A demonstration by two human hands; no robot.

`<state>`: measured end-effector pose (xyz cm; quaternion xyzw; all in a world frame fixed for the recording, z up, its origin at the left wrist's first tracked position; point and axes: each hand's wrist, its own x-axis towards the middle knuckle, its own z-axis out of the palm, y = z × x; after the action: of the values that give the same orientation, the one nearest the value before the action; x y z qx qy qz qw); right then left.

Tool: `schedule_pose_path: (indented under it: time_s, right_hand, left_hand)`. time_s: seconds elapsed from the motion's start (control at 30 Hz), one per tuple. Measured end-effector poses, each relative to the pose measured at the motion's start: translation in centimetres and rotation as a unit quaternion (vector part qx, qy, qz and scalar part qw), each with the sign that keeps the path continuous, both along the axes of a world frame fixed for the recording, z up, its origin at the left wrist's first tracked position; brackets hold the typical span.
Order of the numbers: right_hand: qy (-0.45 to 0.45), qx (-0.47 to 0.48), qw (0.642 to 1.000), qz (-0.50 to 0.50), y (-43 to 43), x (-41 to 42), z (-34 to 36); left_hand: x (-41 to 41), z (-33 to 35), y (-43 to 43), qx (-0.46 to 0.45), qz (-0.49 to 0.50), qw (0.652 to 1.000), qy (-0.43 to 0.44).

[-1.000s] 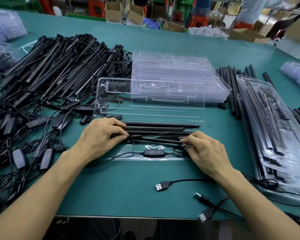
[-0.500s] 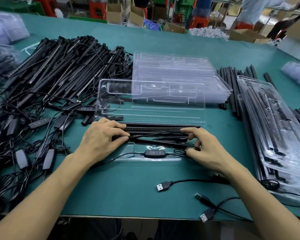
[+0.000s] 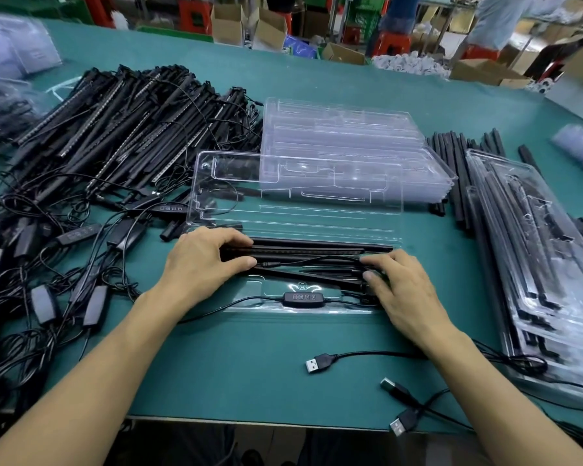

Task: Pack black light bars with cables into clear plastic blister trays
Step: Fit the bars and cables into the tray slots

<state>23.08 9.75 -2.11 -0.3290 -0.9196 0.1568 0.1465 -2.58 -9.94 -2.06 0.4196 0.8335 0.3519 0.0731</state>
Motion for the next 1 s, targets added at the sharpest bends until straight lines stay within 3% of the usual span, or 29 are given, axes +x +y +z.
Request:
schedule_pose_path:
  time_s: [0.07, 0.2, 0.4, 0.67, 0.77, 0.9, 1.0]
  right_hand:
    - [0.004, 0.005, 1.000, -0.002, -0.1, 0.0, 0.2]
    - [-0.023, 0.118, 0.993, -0.012, -0.9, -0.2, 0.6]
    - [-0.039, 0.073, 0.996, -0.029, -1.7, 0.0, 0.4]
    - [0.012, -0.034, 0.999, -0.014, -0.4, 0.6, 0.0]
    - [0.027, -0.053, 0.998, -0.014, 0.0, 0.6, -0.1]
    - [0.039, -0.063, 0.997, -0.016, 0.2, 0.6, -0.3]
    - [0.052, -0.066, 0.996, -0.016, 0.3, 0.7, -0.6]
  left_hand:
    - [0.4, -0.1, 0.0, -0.017, -0.025, 0.997, 0.072]
    - [1.3, -0.7, -0.3, -0.038, -0.044, 0.985, 0.165]
    - [1.5, -0.9, -0.2, -0.108, -0.036, 0.971, 0.211]
    - [1.0, -1.2, -0.1, -0.105, -0.037, 0.979, 0.169]
    - [0.8, -0.9, 0.0, -0.095, -0.038, 0.988, 0.115]
    - [-0.3, 0.1, -0.6, -0.018, -0.034, 0.999, -0.006]
    - [-1.2, 0.8, -1.8, 0.091, 0.042, 0.994, -0.043]
